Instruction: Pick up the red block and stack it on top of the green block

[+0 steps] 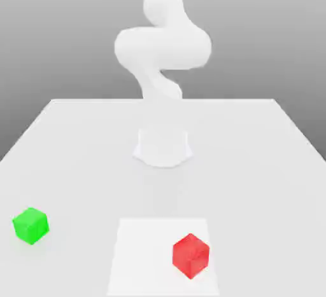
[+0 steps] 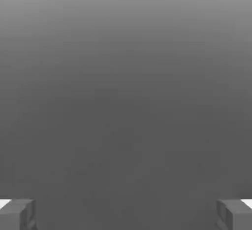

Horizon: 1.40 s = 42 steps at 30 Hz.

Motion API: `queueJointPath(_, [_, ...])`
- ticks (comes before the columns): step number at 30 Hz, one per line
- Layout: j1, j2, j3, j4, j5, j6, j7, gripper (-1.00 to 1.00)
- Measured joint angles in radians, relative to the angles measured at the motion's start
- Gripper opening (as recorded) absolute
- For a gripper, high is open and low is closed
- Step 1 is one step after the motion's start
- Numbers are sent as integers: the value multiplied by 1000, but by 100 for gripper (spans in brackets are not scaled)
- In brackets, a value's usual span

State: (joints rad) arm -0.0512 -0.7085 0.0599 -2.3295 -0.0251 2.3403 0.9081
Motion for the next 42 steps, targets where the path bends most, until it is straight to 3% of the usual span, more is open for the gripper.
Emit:
queueJointPath(7, [-126,263,150,-84,-82,114,315,0])
queueJointPath(14, [-195,522,238,-165,-161,224,623,0])
queueJointPath(19, [-197,695,257,-224,-168,307,806,0])
queueJointPath(24, [-178,845,267,-273,-108,401,916,0])
queueJointPath(30, [-103,1018,166,-250,-231,535,1022,0])
queueJointPath(31, [-89,1038,150,-247,-246,551,1033,-100])
queueJointPath(38, [-89,1038,150,-246,-246,553,1034,-100])
queueJointPath(42, [-133,939,211,-263,-158,476,969,-100])
